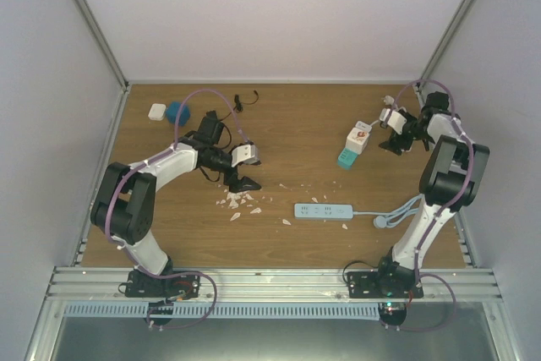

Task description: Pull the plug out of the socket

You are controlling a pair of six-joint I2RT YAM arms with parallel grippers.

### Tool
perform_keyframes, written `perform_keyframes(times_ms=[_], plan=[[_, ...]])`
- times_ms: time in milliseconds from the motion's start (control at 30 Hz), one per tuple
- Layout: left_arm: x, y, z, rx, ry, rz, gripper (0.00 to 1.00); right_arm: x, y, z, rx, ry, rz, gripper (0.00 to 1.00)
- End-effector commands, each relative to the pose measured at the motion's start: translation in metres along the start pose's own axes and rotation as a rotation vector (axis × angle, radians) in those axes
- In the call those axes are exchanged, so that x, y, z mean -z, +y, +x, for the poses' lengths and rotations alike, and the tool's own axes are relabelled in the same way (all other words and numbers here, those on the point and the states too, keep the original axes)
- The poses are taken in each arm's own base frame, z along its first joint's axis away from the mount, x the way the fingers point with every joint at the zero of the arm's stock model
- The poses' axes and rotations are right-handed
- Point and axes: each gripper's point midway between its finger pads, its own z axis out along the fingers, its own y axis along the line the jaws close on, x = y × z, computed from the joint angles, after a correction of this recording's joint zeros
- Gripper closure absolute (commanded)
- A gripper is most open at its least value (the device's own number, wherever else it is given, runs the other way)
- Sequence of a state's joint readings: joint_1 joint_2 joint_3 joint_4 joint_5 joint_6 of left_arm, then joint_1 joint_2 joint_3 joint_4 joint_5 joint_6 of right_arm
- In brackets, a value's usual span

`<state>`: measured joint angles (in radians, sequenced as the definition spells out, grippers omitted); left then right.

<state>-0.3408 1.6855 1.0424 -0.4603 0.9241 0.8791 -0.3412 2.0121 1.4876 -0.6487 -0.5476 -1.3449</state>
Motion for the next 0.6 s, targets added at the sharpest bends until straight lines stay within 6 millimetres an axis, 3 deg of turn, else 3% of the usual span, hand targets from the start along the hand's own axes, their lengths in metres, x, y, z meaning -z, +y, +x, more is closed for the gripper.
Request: perform_keyframes(times_ms=[0, 333, 567], plan=[[0.008, -0.001, -0.01, -0.03, -0.039, -0.018, 0.08, -0.016, -0.013, 0.0, 0.033, -0.01, 0.019, 0.07], [0.009, 0.003, -0.008, -0.019, -0.023, -0.043, 0.08, -0.05, 0.004, -0.007, 0.074, -0.071, -0.068, 0.07], [0.011, 0.001, -0.002, -0.022, -0.004, -0.066, 0.08, -0.061, 0.022, -0.015, 0.044, -0.136, -0.141, 0.07]])
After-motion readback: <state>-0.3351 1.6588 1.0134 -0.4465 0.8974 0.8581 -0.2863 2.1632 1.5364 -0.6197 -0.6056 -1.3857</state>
